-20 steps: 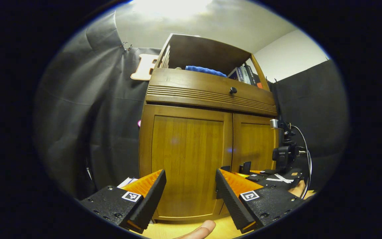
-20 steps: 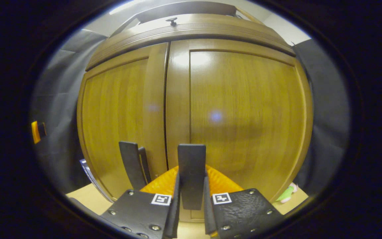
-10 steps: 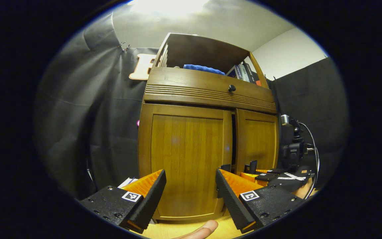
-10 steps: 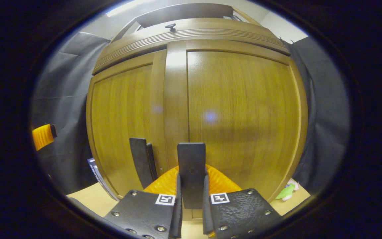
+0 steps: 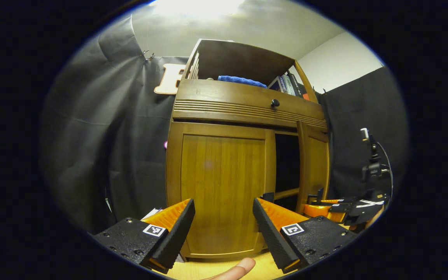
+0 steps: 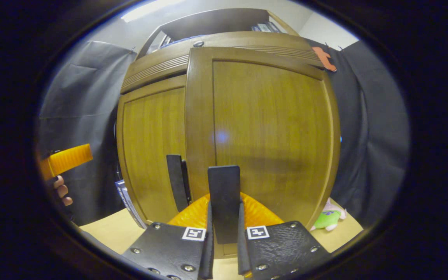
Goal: Open the right door of the double-door shoe cabinet with the right hand, and open the left door with the left hand.
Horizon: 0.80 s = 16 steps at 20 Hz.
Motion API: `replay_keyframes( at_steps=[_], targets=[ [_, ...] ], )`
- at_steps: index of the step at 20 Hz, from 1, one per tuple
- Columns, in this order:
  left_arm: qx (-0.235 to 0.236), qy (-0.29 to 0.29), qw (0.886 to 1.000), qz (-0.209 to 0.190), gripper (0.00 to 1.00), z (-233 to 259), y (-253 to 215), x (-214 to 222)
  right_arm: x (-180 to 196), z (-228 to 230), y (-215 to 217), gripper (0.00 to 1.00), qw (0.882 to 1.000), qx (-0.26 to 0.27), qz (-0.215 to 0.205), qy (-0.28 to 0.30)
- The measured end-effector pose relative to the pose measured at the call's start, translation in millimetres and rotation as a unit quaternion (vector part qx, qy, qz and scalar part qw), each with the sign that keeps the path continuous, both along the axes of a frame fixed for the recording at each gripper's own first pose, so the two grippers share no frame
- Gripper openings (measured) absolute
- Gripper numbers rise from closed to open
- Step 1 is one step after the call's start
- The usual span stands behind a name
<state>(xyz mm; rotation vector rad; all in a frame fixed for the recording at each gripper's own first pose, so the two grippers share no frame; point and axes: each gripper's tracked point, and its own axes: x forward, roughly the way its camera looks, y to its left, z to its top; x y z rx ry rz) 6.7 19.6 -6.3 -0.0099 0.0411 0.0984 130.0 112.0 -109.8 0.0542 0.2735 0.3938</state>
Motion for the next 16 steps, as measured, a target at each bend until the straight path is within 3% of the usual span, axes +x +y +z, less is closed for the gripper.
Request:
replay_keyframes(
  at_steps=[1,2,11,16],
  targets=[
    [0.001,0.002,1.0,0.003,0.91,-2.2,1.6,0.1,-4.0,0.9,-5.3,0.28,1.0,-0.002,0.001,0.002],
    [0.002,0.005,1.0,0.007,0.91,-3.7,3.7,0.0,-9.7,2.1,-11.0,0.24,1.0,-0.001,0.002,0.003],
    [0.001,0.005,1.0,0.015,0.92,-2.9,7.2,-1.6,-41.3,11.1,-54.8,0.24,1.0,0.018,-0.004,0.007],
    [-0.001,0.004,1.0,0.014,0.92,-2.3,7.2,-1.7,-53.8,15.6,-83.7,0.27,1.0,0.007,-0.016,-0.002]
  ],
)
